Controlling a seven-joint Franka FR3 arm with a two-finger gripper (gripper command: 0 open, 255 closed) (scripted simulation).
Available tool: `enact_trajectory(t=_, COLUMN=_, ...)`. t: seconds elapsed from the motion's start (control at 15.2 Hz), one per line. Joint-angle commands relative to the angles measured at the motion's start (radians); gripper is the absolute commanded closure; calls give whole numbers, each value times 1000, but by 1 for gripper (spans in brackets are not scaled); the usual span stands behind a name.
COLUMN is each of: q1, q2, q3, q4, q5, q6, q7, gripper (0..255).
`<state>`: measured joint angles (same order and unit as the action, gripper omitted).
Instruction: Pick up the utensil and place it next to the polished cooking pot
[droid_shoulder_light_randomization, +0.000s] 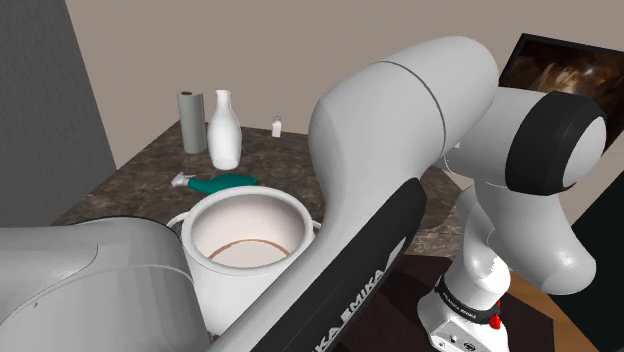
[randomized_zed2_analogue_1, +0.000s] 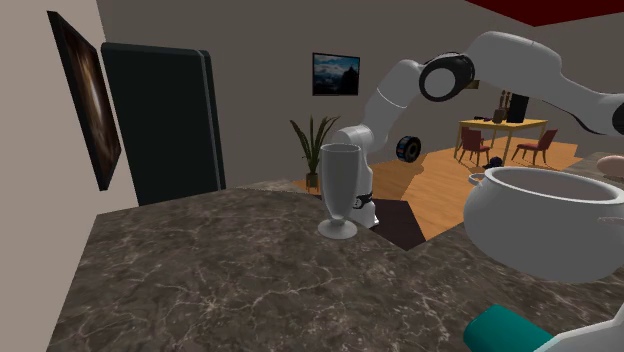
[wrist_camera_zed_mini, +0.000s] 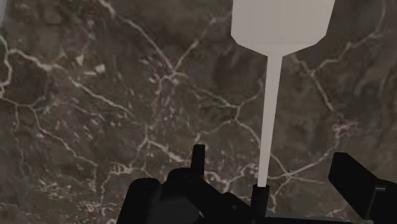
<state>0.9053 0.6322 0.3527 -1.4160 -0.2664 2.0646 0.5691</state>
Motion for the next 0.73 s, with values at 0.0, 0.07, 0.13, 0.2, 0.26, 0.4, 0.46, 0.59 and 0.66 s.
enact_trajectory(t=0.0, q1=-1, q2=-14, q3=4, q4=11, q5=5, q6=-24, q7=-3, gripper=0)
enact_trajectory(t=0.07, q1=-2, q2=-28, q3=7, q4=23, q5=11, q6=-50, q7=-7, gripper=0)
enact_trajectory(t=0.13, q1=-2, q2=-40, q3=10, q4=38, q5=16, q6=-76, q7=-10, gripper=0)
enact_trajectory(t=0.2, q1=-2, q2=-49, q3=12, q4=51, q5=19, q6=-97, q7=-12, gripper=0)
enact_trajectory(t=0.26, q1=-2, q2=-49, q3=12, q4=51, q5=19, q6=-97, q7=-12, gripper=0)
enact_trajectory(t=0.4, q1=-2, q2=-49, q3=12, q4=51, q5=19, q6=-97, q7=-12, gripper=0)
enact_trajectory(t=0.46, q1=-2, q2=-49, q3=12, q4=51, q5=19, q6=-97, q7=-12, gripper=0)
enact_trajectory(t=0.59, q1=-2, q2=-49, q3=12, q4=51, q5=19, q6=-97, q7=-12, gripper=0)
enact_trajectory(t=0.66, q1=-2, q2=-49, q3=12, q4=51, q5=19, q6=-97, q7=-12, gripper=0)
